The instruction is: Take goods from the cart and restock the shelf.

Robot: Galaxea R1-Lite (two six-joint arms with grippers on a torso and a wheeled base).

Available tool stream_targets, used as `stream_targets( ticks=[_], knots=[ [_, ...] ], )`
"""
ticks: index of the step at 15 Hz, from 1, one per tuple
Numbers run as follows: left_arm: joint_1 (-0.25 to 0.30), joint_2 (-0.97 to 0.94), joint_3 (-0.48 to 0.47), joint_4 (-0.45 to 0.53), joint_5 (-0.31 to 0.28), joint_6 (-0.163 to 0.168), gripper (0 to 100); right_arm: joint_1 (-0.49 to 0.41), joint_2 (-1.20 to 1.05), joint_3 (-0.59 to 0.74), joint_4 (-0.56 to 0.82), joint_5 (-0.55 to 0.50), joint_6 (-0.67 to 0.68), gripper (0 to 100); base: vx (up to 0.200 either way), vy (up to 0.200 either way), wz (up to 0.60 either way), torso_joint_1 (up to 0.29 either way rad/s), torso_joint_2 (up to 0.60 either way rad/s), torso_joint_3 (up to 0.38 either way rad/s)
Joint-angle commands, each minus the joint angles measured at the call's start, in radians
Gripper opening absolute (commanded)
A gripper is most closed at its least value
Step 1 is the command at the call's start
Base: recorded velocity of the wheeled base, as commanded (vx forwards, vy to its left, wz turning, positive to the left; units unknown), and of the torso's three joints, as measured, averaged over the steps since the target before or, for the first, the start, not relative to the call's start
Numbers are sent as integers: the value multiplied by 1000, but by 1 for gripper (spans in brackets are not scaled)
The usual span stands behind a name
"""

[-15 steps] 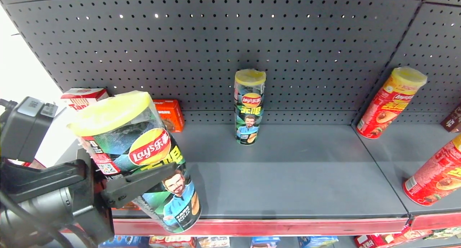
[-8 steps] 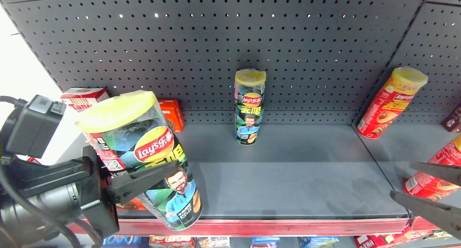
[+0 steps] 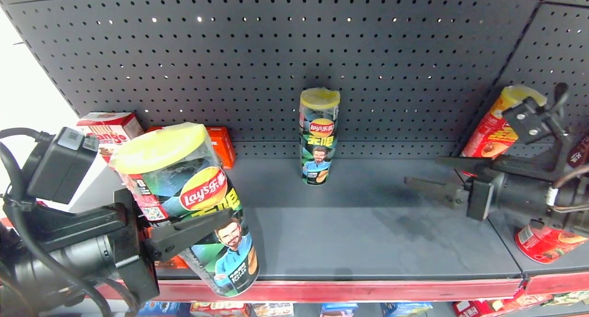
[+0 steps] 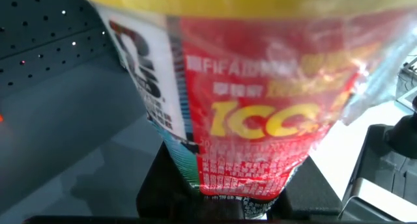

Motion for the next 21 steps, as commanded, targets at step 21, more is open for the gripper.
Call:
stream_targets(
  ticks=[21],
  knots=[
    [42, 13, 2, -9, -67, -28, 0, -57, 729, -611, -323, 619, -113, 100, 0, 0, 0, 0, 0, 0]
  ],
)
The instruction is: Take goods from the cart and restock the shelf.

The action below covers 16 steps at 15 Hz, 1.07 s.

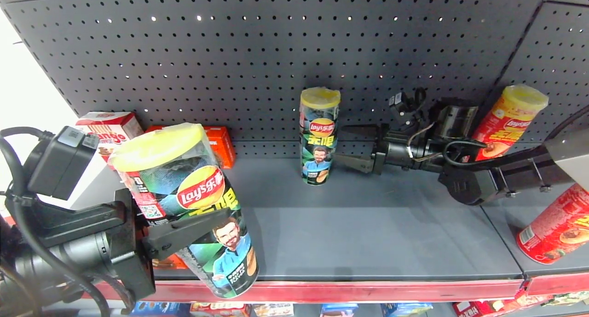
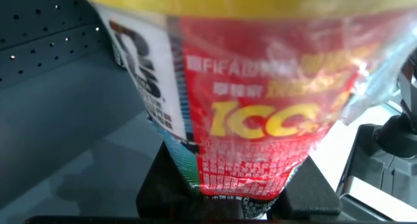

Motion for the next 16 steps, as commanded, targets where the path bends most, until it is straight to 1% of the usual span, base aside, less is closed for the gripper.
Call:
stream_targets(
  ticks=[1, 4, 7, 9, 11, 13, 14, 16],
  knots=[
    [-1, 1, 2, 0, 0, 0, 0, 9, 44, -26, 0, 0, 1, 100, 0, 0, 0, 0, 0, 0],
    [1, 1, 3, 0, 1, 0, 0, 18, 93, -71, -1, -5, 7, 100, 0, 0, 0, 0, 0, 0],
    [1, -5, 11, 0, 3, 0, 0, 47, 148, -141, -1, -12, 22, 100, 0, 0, 0, 0, 0, 0],
    [2, -5, 15, 0, 3, -2, 0, 61, 179, -173, 0, -34, 24, 100, 0, 0, 0, 0, 0, 0],
    [24, -6, 25, 0, 1, 0, 0, 86, 211, -212, -4, -63, 53, 100, 0, 0, 0, 0, 0, 0],
    [25, -9, 31, 0, 1, 0, 0, 93, 233, -238, -4, -63, 55, 100, 0, 0, 0, 0, 0, 0],
    [27, -9, 31, 0, 1, 0, 0, 93, 234, -238, -6, -63, 56, 0, 0, 0, 0, 0, 0, 0],
    [25, -9, 32, 0, 1, 0, 0, 92, 234, -238, -3, -74, 56, 0, 0, 0, 0, 0, 0, 0]
  ],
)
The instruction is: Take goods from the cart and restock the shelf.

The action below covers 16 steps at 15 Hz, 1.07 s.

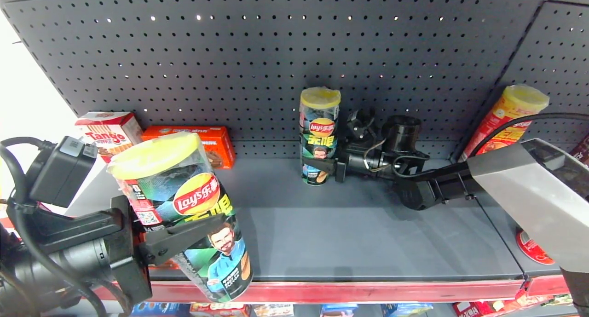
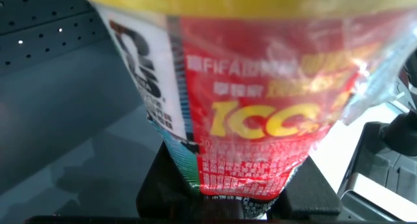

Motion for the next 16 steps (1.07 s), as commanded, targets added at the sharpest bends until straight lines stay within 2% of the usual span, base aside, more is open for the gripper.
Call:
stream_targets(
  ticks=[1, 7, 11, 13, 16],
  knots=[
    [-1, 0, 1, 0, -1, 0, 0, 0, 3, 1, -1, -4, -1, 0, 0, 0, 0, 0, 0, 0],
    [2, -1, 12, -2, -1, 0, 0, 1, -35, 10, -3, -4, -1, 0, 0, 0, 0, 0, 0, 0],
    [2, 0, 7, -7, -1, 0, 0, 3, -152, 76, 0, -24, -1, 0, 0, 0, 0, 0, 0, 0],
    [1, 2, 9, -7, -1, 0, 0, 26, -249, 189, -3, -51, -2, 0, 0, 0, 0, 0, 0, 0],
    [2, 0, 9, -7, -1, 0, 0, 79, -422, 439, -43, -56, -11, 0, 0, 0, 0, 0, 0, 0]
  ],
)
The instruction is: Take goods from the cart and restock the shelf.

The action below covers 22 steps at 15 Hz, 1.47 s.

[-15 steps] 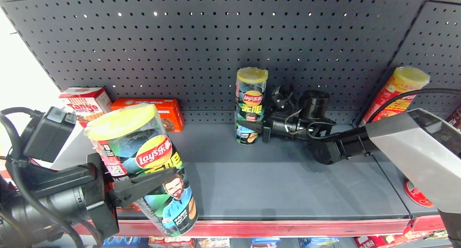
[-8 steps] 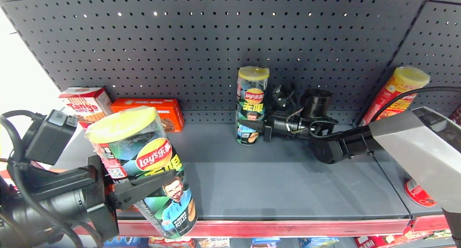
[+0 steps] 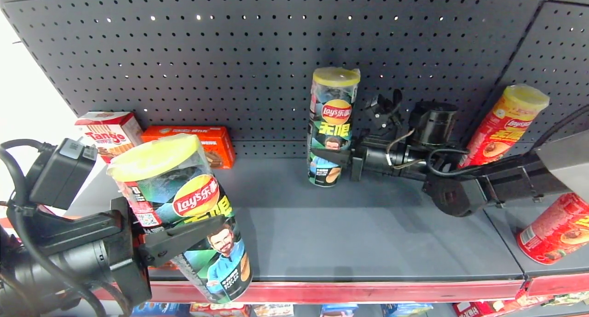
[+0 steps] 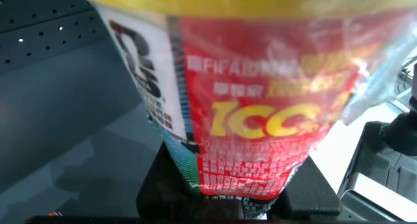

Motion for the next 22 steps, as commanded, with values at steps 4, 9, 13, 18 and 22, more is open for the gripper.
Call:
stream_targets(
  ticks=[4, 9, 13, 18, 22],
  knots=[
    [2, 2, -2, 1, 0, 0, 0, 140, -285, 454, -160, -134, -2, 0, 0, 0, 0, 0, 0, 0],
    [2, 3, -2, 1, 3, 0, 0, 129, -202, 623, -399, -131, -29, 0, 0, 0, 0, 0, 0, 0],
    [22, 3, 1, 1, 1, 0, 0, 133, -160, 640, -428, -126, -30, 0, 0, 0, 0, 0, 0, 0],
    [22, 5, 1, 1, 1, 0, 0, 133, -113, 666, -477, -126, -32, 0, 0, 0, 0, 0, 0, 0],
    [22, 5, 2, 1, 1, 0, 0, 136, -96, 673, -482, -128, -33, 0, 0, 0, 0, 0, 0, 0]
  ],
)
